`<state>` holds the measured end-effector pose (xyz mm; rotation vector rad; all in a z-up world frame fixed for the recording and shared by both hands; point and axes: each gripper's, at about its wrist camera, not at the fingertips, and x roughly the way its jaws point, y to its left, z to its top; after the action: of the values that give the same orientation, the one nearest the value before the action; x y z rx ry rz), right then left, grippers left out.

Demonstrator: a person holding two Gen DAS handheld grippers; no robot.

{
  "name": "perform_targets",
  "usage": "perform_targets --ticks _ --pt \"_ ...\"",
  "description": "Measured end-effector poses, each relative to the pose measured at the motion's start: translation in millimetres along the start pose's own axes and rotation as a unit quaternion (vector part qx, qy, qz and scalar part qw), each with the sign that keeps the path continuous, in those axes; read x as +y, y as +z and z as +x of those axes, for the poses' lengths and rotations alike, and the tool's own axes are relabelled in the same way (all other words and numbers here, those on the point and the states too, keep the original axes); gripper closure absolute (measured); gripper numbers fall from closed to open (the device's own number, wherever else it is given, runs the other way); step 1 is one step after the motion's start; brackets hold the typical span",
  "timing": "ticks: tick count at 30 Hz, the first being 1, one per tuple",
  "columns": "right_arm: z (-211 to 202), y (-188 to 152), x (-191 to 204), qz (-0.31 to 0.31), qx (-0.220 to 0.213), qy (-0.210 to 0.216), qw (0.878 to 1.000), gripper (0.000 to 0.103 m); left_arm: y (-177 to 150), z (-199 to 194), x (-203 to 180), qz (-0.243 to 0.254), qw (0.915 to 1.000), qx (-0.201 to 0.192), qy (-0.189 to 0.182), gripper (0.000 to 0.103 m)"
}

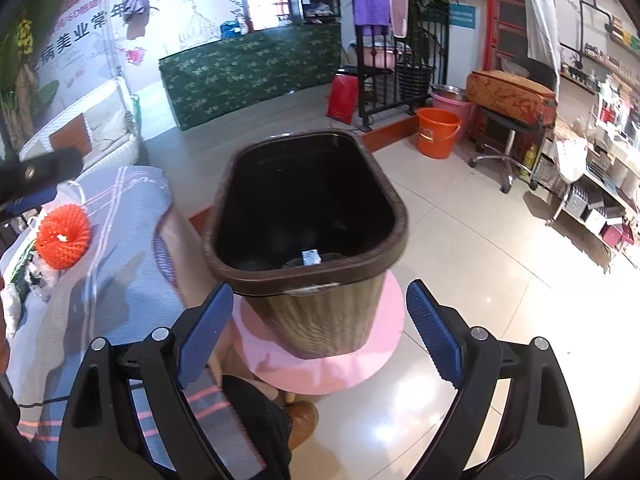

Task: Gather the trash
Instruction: 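Move both tools back over the remaining trash on the bed, then grasp the crumpled white tissue with the left tool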

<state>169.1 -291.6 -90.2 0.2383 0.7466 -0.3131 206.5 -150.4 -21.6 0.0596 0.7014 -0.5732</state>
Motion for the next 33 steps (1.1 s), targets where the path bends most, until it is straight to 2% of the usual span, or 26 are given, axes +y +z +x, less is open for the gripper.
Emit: perform_targets --ticks 5,11,17,22,27,33 --pt "-6 3 25 -0.019 -0.004 0.02 1.0 0.014 -8 -19 14 0.003 0.9997 -0.008 0.025 0.006" --pt "-16 5 54 -0.044 -0.012 0.046 0.998 0.013 -21 -41 38 -0.016 0.9982 -0.021 0.054 0.006" --pt "-25 8 88 -0.068 -0.022 0.077 0.994 0.013 -37 -57 64 -0.04 0.9959 -0.016 0.079 0.006" --pt "-30 10 119 -0.093 -0.021 0.108 0.99 0.013 -59 -75 93 -0.062 0.991 -0.014 0.118 0.006" --pt "-33 9 153 -0.124 -0.013 0.142 0.982 0.012 -83 -94 127 -0.096 0.9818 -0.011 0.163 0.006" --pt "-38 3 184 -0.152 -0.004 0.167 0.974 0.012 -101 -97 167 -0.14 0.9727 0.012 0.184 0.006"
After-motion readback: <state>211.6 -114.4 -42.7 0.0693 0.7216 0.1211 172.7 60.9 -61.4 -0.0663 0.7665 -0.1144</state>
